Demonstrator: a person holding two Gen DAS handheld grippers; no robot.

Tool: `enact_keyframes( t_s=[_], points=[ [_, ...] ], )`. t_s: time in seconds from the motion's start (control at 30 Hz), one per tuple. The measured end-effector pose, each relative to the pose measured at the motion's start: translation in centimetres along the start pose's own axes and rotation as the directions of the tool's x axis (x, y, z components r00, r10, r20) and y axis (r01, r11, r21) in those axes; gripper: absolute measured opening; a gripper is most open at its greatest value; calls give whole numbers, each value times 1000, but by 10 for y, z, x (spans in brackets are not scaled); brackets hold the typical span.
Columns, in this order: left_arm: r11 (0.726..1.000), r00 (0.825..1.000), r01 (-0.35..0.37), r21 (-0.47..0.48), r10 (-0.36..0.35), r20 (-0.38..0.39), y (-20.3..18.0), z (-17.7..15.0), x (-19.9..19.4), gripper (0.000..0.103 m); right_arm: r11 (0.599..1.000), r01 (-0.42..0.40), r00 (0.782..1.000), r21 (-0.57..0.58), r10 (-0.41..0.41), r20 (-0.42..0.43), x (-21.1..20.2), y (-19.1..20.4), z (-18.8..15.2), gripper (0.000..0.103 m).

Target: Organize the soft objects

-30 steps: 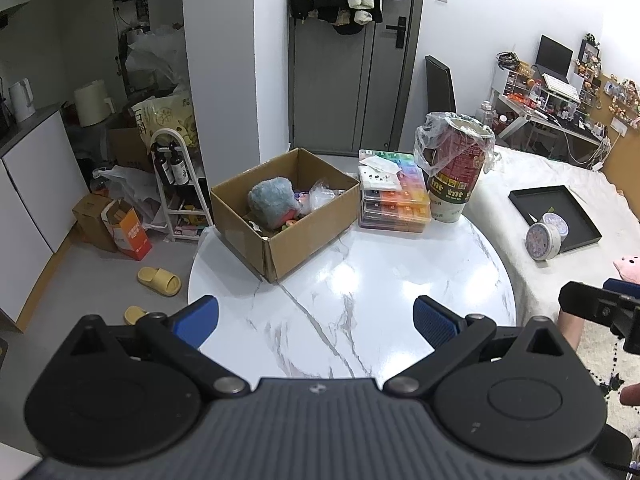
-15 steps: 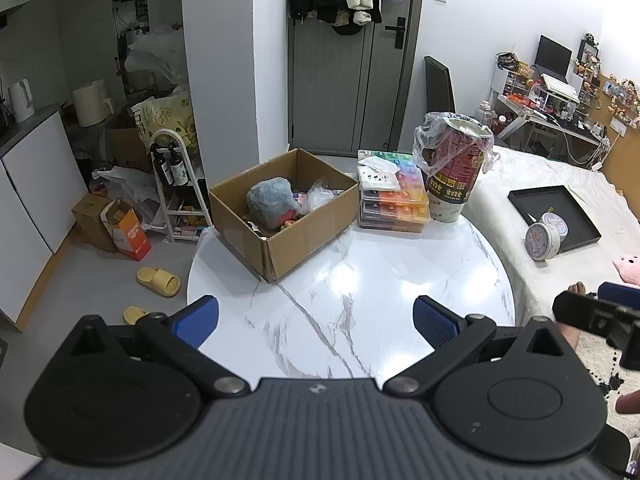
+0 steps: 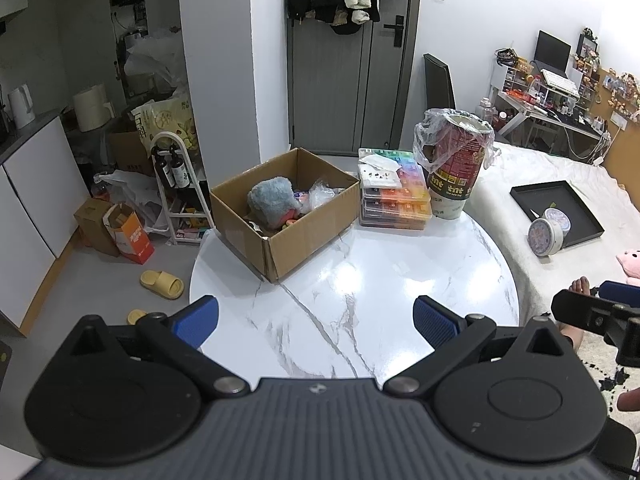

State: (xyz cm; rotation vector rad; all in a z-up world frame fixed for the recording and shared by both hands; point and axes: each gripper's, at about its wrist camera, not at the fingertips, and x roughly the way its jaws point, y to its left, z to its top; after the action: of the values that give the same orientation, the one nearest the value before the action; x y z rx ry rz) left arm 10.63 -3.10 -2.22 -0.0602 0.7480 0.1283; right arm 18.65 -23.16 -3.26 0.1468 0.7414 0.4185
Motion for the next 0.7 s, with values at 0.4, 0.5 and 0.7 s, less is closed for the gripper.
enact_keyframes(
  t_s=[0.4,0.5,0.7],
  points=[
    [1000,1000,-2,7,2,-2,-1,-3,2,103,1000,-4,1000,-1,4,-1,1,0,1,103],
    [1000,1000,0,8,0,-2,-1,-3,2,103,1000,0,1000,0,0,-3,2,-1,1,103],
    [1000,1000,-2,12,2,3,-1,-4,2,103,1000,-3,1000,1,3,-5,2,-1,1,103]
  ],
)
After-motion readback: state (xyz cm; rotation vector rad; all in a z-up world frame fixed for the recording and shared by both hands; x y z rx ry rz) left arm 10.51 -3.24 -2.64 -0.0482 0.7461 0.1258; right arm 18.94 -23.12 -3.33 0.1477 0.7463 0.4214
